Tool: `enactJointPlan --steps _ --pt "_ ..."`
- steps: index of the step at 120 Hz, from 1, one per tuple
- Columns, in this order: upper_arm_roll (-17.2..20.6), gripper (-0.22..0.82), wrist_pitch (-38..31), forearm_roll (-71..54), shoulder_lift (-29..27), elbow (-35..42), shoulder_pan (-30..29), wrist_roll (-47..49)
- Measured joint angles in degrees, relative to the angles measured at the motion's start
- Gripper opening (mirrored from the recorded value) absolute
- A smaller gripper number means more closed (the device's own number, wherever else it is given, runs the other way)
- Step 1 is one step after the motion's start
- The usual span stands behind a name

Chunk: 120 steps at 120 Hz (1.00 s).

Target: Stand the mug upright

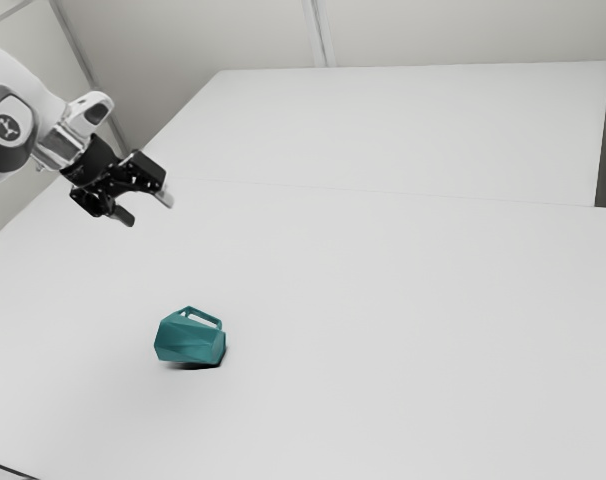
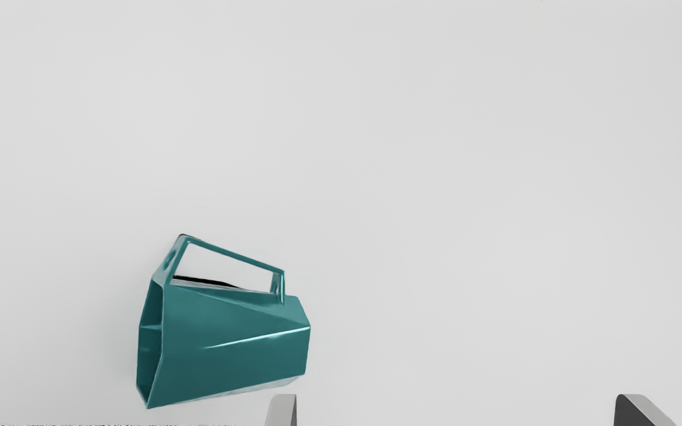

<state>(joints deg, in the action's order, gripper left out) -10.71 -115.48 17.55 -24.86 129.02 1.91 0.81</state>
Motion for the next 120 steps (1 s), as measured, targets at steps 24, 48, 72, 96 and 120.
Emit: enactJointPlan --steps 24,48,72,96,120 --pt "-3.33 0.58 -4.33 3.93 -2.06 8.1 0.02 -1.01" --pt "-8.57 0.58 -6.71 6.3 -1.83 12.41 0.14 -4.0" --pt "-13.05 0.58 -7.66 6.83 -1.22 15.91 0.64 -7.86" --pt "-19.51 0.58 -6.47 8.72 2.36 16.8 1.42 -14.37" --pt "-22.3 0.58 -4.98 11.52 6.33 16.28 1.58 -21.6"
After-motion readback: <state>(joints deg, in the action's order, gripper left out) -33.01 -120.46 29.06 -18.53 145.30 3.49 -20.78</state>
